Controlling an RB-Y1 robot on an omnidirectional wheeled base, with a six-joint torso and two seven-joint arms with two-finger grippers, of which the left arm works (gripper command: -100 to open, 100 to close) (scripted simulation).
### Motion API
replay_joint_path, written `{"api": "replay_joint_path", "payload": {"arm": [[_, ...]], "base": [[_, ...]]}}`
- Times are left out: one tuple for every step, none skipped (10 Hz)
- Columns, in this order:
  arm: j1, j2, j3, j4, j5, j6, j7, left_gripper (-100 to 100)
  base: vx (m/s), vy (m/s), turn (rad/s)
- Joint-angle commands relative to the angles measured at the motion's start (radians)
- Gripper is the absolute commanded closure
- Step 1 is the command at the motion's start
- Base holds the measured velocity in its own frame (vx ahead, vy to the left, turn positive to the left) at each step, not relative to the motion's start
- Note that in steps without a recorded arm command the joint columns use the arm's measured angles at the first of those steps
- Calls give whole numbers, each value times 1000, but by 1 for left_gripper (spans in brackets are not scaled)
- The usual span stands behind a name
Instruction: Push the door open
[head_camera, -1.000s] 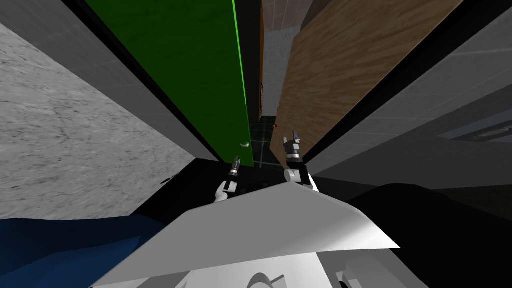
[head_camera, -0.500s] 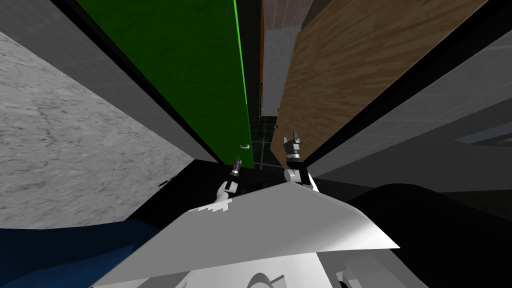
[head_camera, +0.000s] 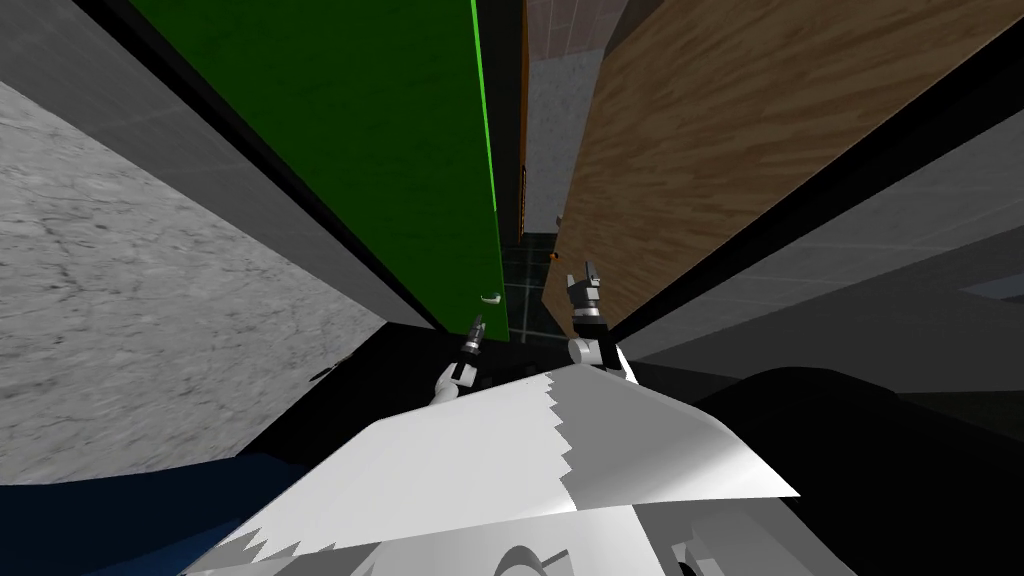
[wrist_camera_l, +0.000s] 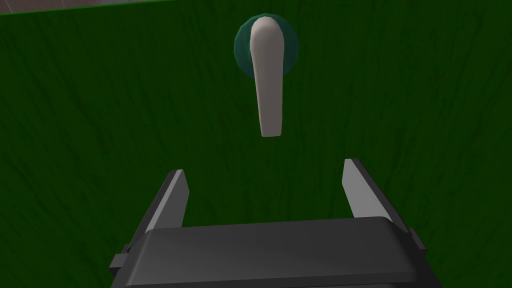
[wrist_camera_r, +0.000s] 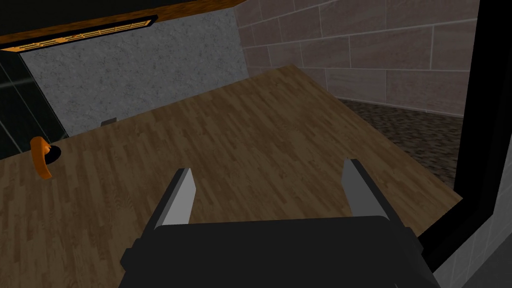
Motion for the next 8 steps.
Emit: {"api": "replay_joint_path", "payload": {"arm": [[0,0,0,0,0,0,0,-100],[-2,4,4,7,2,-3,-4,-100],[-2,4,5,8,2,-3,-5,-100],[-2,4,7,10,3,-5,-7,-100],[-2,3,10,13,4,-6,-9,-100],[-3,2,12,16,6,-7,-12,-100],[-3,-1,15,18,7,-8,-14,-100],[-3,-4,17,21,8,-9,-16,-100]], "base": [[69,4,-1],[132,-32,-36],[155,-55,-25],[167,-86,-28],[202,-92,-27],[205,-49,-22],[201,-39,-37],[186,-43,-30]]}}
